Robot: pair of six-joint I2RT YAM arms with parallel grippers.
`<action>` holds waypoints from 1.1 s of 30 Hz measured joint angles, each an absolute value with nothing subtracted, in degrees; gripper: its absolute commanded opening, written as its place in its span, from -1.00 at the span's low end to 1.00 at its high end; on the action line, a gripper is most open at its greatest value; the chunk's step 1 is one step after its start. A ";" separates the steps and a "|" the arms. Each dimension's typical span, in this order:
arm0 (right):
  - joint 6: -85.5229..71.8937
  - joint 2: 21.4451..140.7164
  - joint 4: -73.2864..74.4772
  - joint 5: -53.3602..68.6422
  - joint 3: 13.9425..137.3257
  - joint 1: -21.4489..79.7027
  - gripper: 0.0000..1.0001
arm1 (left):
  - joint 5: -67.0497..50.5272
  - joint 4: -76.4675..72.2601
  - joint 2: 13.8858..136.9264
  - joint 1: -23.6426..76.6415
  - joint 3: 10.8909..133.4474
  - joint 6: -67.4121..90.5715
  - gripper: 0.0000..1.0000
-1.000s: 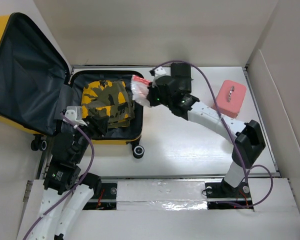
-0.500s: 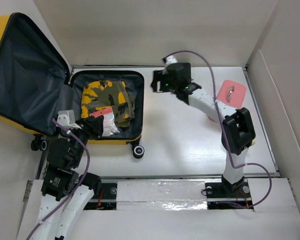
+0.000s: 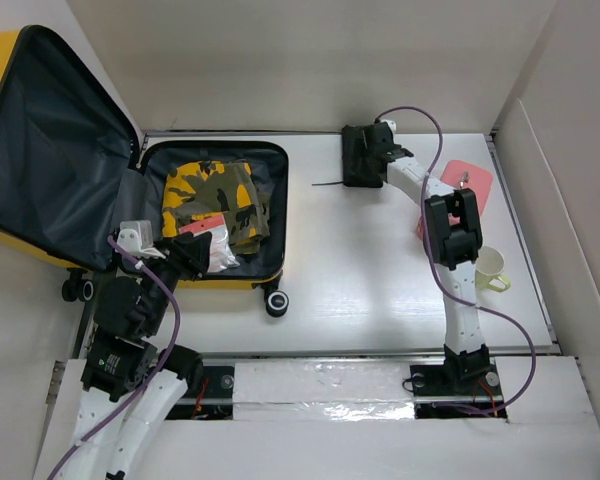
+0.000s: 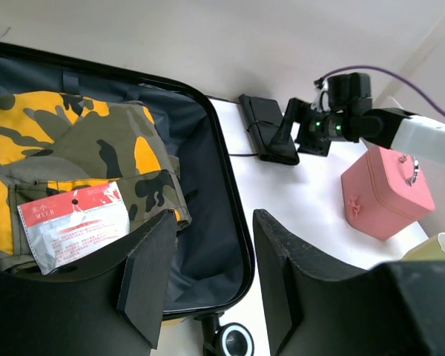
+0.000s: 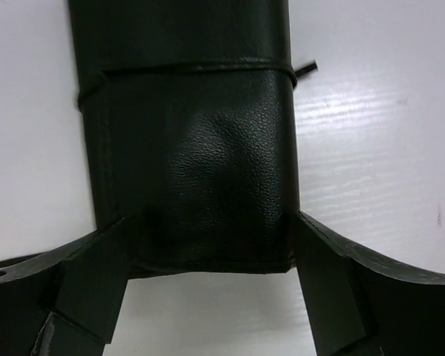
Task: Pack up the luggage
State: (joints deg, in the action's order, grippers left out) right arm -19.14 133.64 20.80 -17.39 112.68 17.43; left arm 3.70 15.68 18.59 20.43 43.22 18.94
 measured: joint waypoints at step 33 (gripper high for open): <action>-20.95 107.09 7.20 -5.69 73.34 24.43 -1.00 | 3.46 15.66 18.68 21.39 43.22 18.92 -0.18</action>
State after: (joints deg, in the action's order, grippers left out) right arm -20.95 107.09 7.20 -5.69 73.34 24.43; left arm 3.46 15.66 18.68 21.39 43.22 18.92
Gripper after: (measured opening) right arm 0.024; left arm 0.414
